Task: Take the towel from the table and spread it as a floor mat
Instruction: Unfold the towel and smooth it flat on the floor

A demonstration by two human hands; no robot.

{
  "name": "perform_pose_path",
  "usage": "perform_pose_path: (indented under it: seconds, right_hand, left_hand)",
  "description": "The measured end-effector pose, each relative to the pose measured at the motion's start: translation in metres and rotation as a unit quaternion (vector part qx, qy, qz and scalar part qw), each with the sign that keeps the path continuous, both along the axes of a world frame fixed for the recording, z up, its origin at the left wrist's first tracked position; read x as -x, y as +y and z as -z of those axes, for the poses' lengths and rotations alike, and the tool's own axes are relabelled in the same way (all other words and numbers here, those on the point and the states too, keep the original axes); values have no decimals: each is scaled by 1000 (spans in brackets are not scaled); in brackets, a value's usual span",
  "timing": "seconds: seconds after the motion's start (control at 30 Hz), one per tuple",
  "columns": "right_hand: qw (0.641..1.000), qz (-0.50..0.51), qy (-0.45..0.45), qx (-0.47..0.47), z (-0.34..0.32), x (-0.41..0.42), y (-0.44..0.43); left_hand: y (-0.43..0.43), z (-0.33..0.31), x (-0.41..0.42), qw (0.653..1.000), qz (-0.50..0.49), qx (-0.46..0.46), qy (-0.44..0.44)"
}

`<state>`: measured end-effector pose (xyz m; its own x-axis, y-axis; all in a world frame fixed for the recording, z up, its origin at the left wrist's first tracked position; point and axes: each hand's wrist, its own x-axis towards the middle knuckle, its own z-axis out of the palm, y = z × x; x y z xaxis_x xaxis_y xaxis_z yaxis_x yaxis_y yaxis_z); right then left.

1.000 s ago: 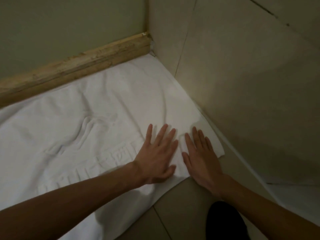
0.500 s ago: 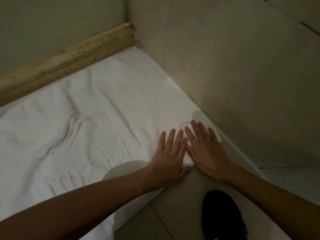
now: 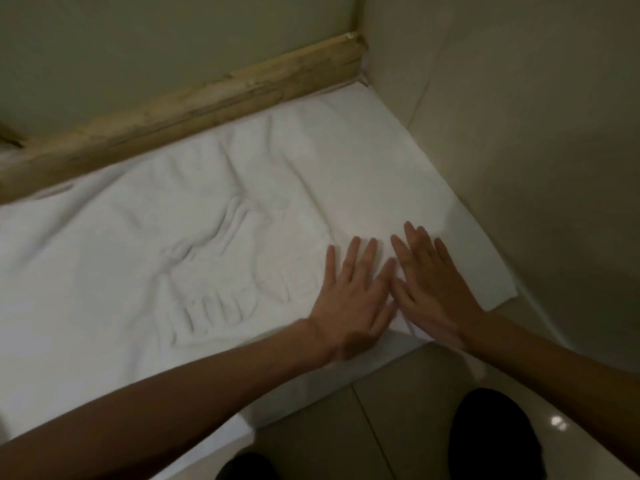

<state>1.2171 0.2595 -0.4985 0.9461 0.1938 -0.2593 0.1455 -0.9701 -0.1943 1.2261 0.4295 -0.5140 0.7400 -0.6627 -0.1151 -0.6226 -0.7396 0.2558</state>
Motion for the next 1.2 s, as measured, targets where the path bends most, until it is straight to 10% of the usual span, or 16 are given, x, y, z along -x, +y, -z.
perform_pose_path:
  seconds: [0.43, 0.7, 1.2]
  right_hand:
    - [938, -344, -26, -14, 7, -4, 179]
    - [921, -389, -21, -11, 20, 19, 271]
    - [912, -410, -6, 36, 27, 44, 311]
  left_hand:
    - [193, 14, 22, 953, -298, -52, 32]
    - [268, 15, 109, 845, -528, -25, 79]
    - [296, 28, 154, 798, -598, -47, 56]
